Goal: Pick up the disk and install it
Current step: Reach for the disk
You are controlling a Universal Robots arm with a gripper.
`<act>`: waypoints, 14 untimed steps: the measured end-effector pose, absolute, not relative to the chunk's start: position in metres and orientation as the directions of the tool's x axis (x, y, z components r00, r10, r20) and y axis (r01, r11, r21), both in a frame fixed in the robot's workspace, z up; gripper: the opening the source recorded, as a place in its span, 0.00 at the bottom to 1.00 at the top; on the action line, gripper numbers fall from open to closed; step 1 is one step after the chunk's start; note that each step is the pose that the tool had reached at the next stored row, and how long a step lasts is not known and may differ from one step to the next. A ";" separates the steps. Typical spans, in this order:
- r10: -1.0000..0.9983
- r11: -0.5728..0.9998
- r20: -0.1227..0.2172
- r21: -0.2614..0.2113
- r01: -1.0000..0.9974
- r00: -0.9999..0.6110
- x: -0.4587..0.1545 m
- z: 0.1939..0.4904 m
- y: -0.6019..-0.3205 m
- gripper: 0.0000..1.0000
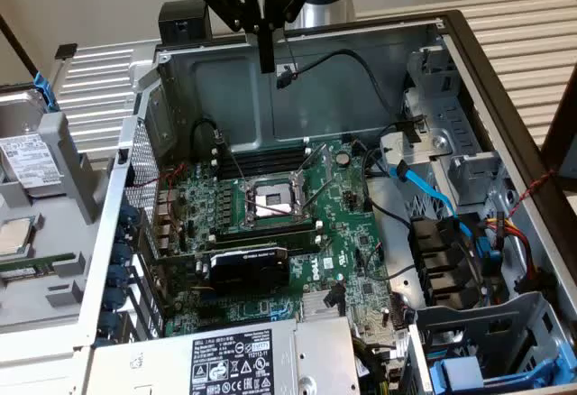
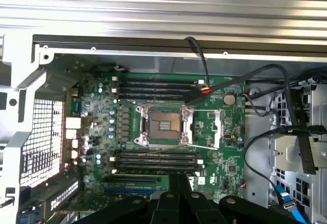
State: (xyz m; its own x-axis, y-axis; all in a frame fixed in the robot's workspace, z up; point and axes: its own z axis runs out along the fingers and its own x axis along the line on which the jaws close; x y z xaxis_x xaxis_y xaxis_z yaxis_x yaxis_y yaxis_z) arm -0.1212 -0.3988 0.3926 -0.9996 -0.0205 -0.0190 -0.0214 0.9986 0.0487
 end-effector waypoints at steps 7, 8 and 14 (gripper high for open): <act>-0.025 0.998 -0.019 0.049 -0.026 -1.000 -0.121 0.393 -0.399 0.11; -0.025 0.998 -0.019 0.049 -0.026 -0.999 -0.121 0.393 -0.399 0.11; -0.028 0.998 -0.019 0.049 -0.029 -0.999 -0.122 0.392 -0.399 0.11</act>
State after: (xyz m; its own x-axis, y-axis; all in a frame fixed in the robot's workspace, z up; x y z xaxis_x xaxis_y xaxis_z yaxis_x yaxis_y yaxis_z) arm -0.1220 -0.3988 0.3924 -0.9994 -0.0285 -0.0193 -0.0294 0.9984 0.0491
